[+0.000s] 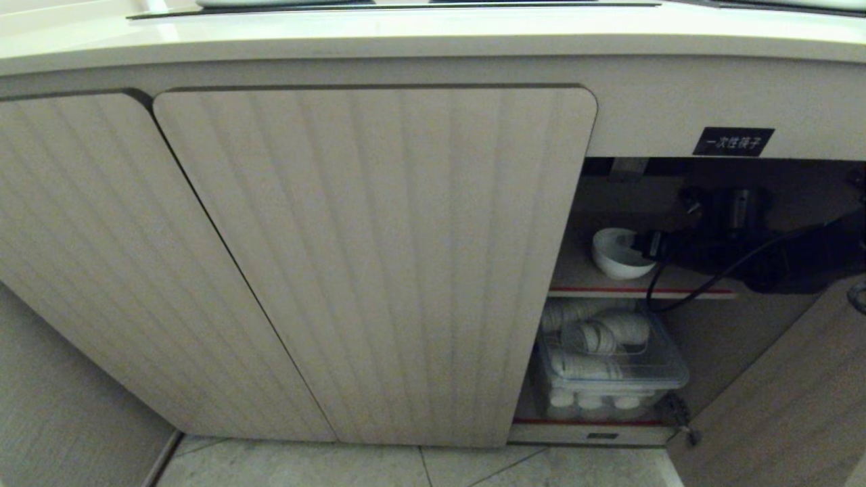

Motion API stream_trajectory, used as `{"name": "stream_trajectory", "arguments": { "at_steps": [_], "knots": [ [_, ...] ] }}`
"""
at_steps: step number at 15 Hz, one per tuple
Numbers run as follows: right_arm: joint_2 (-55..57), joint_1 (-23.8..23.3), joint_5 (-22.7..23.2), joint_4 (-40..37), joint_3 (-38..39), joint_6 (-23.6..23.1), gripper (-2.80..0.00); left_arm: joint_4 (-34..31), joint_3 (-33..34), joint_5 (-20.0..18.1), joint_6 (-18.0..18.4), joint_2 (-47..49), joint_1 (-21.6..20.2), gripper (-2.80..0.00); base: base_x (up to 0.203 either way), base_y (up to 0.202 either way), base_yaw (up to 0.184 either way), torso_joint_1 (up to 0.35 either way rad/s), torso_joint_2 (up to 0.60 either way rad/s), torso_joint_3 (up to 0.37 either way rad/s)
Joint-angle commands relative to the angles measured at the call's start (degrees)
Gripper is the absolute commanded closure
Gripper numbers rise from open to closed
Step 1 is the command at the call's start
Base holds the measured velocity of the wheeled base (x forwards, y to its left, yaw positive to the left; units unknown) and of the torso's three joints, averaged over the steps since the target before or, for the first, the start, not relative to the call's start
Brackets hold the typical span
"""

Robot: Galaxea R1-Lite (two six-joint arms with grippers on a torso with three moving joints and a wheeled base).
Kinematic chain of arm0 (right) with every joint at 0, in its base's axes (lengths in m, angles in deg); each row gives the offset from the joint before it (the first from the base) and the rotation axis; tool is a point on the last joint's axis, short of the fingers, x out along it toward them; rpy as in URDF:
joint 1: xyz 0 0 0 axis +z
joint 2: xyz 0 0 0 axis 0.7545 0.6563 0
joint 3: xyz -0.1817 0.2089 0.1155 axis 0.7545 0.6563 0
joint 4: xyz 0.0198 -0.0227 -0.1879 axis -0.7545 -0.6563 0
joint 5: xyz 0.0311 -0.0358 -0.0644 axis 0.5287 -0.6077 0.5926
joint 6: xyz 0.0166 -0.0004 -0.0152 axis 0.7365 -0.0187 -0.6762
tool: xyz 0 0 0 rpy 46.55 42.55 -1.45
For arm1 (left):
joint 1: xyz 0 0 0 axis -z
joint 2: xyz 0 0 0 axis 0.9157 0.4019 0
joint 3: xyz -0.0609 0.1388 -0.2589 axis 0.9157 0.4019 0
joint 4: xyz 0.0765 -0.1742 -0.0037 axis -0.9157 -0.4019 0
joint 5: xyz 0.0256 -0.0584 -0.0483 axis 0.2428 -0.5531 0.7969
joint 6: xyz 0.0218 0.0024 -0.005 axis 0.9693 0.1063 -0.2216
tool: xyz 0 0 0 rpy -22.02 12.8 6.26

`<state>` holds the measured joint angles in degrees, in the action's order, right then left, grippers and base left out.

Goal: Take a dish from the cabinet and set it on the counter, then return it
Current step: Take the bowl from the cabinet

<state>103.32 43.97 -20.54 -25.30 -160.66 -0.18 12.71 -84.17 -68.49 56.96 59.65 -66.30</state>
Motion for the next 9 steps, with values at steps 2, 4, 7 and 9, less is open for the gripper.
{"name": "stream_trajectory", "arguments": {
  "at_steps": [2,4,7,9],
  "knots": [
    [0.1,0.0,0.1,-3.4,-3.3,0.1,-2.80,0.0,0.0,0.0,0.0,0.0,0.0,0.00,0.000,0.000,0.000,0.000,0.00,0.000],
    [0.2,0.0,0.0,-6.9,-5.6,0.0,-2.80,0.0,0.0,0.0,0.0,0.0,0.0,0.00,0.000,0.000,0.000,0.000,0.00,0.000],
    [0.2,-0.1,0.0,-11.9,-7.8,-0.2,-2.80,0.0,0.0,0.0,0.0,0.0,0.0,0.00,0.000,0.000,0.000,0.000,0.00,0.000],
    [0.3,-0.1,0.0,-13.4,-8.4,-0.2,-2.80,0.0,0.0,0.0,0.0,0.0,0.0,0.00,0.000,0.000,0.000,0.000,0.00,0.000]
  ]
}}
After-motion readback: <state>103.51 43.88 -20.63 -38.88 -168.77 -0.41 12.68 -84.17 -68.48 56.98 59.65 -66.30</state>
